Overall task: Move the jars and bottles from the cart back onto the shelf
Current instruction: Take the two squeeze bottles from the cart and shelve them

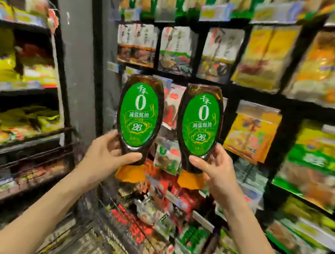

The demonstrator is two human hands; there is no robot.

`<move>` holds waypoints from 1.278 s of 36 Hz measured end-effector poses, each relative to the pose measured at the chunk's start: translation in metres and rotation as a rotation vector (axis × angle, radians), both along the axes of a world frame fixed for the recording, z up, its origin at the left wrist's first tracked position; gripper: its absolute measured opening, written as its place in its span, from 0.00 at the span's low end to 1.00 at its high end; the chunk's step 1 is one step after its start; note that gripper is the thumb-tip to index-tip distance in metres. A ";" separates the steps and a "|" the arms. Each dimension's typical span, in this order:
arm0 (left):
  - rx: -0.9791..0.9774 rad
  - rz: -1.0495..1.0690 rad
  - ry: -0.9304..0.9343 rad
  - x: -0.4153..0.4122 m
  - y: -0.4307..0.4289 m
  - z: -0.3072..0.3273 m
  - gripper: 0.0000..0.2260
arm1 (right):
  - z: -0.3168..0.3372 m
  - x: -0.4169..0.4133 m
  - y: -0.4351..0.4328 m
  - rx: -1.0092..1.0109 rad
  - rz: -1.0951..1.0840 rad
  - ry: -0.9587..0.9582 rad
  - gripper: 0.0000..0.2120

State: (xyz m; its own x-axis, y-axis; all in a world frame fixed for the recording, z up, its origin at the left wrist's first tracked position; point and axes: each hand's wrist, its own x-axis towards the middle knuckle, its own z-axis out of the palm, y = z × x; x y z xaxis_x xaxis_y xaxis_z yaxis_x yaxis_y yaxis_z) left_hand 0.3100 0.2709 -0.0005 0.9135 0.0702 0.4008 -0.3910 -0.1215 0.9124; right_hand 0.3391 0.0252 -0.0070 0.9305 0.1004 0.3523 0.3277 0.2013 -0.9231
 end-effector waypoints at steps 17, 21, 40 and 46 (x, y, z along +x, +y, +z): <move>-0.015 -0.775 -0.069 -0.107 -0.350 0.035 0.22 | 0.037 -0.281 -0.299 -0.130 -0.877 -0.102 0.28; -0.015 -0.930 -0.075 -0.160 -0.423 0.035 0.21 | 0.037 -0.359 -0.343 -0.194 -1.049 -0.112 0.24; -0.035 -1.586 -0.036 -0.380 -0.695 0.023 0.20 | 0.020 -0.640 -0.467 -0.115 -1.734 -0.098 0.33; -0.058 -1.762 -0.043 -0.430 -0.781 0.020 0.23 | 0.017 -0.686 -0.512 -0.104 -1.888 -0.083 0.29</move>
